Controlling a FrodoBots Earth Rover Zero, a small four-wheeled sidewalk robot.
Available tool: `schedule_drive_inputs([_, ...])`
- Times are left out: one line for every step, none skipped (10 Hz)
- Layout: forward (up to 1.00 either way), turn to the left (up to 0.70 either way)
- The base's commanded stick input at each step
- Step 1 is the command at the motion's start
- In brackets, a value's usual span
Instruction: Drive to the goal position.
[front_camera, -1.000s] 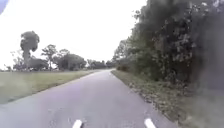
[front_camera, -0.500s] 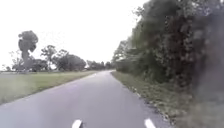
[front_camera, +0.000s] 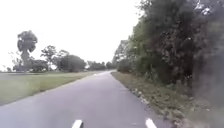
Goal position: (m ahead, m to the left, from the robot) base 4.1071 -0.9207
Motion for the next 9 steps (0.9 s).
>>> schedule_drive_inputs([0.83,0.03])
schedule_drive_inputs([0.83,0.03])
schedule_drive_inputs([0.83,0.03])
schedule_drive_inputs([0.83,0.11])
schedule_drive_inputs([0.83,0.22])
schedule_drive_inputs([0.83,0.33])
schedule_drive_inputs([0.83,0.03])
schedule_drive_inputs([0.83,0.03])
schedule_drive_inputs([0.83,0.17])
